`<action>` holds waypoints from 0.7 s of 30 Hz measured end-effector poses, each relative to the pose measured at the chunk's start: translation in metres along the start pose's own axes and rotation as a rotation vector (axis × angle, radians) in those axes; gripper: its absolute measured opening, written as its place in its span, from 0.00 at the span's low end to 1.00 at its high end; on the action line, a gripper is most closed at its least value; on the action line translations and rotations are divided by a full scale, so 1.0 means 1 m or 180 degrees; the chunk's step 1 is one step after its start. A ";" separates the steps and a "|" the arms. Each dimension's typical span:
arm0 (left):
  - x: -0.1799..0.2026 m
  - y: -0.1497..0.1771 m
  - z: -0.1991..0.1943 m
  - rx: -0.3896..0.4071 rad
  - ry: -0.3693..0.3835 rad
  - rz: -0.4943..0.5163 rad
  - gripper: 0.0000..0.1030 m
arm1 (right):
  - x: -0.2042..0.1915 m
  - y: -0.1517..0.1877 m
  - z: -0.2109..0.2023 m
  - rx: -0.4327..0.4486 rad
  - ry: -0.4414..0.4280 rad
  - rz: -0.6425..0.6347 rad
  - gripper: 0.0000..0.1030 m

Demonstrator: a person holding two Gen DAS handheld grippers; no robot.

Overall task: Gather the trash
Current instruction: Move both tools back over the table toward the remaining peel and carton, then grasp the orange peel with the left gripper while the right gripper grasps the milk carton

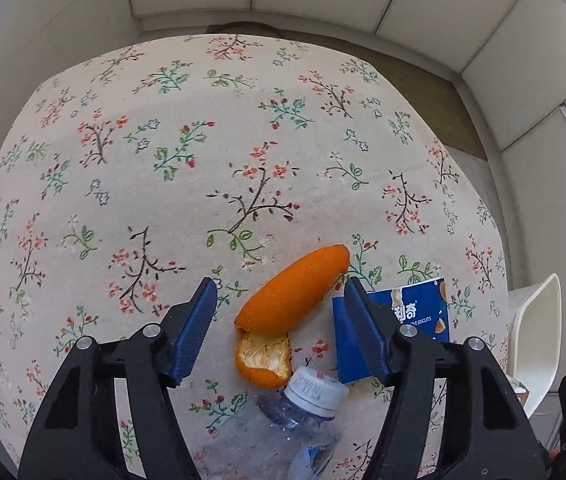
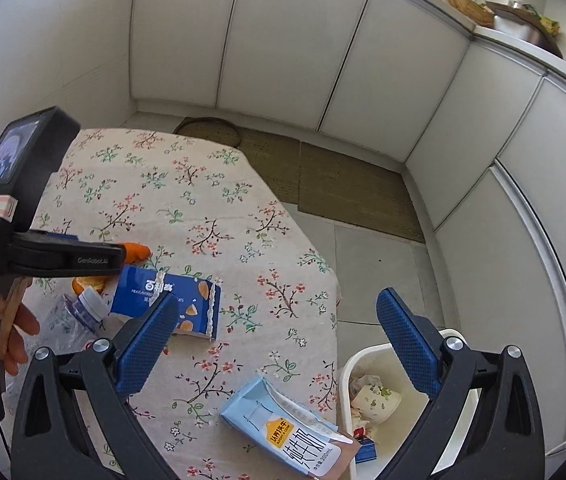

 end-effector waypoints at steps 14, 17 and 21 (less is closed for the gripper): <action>-0.020 0.008 -0.004 0.0006 0.0166 -0.0109 0.13 | 0.013 0.051 0.028 -0.0828 -0.0632 -0.1149 0.93; -0.027 0.011 -0.033 0.0215 0.0126 -0.0206 0.12 | 0.025 0.064 0.030 -0.0904 -0.0631 -0.1276 0.93; -0.028 0.018 -0.077 0.0494 0.0157 -0.0266 0.12 | 0.038 0.077 0.035 -0.1031 -0.0746 -0.1328 0.93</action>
Point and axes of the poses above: each gripper's, at about its wrist camera, not at the fingertips, and z roughly the way its jaws point, x to its right, y to its underside, the point moved 2 cm from there along z, roughly the way its jaws point, and after that the axes turned 9 degrees about z, right-handed, at the moved point
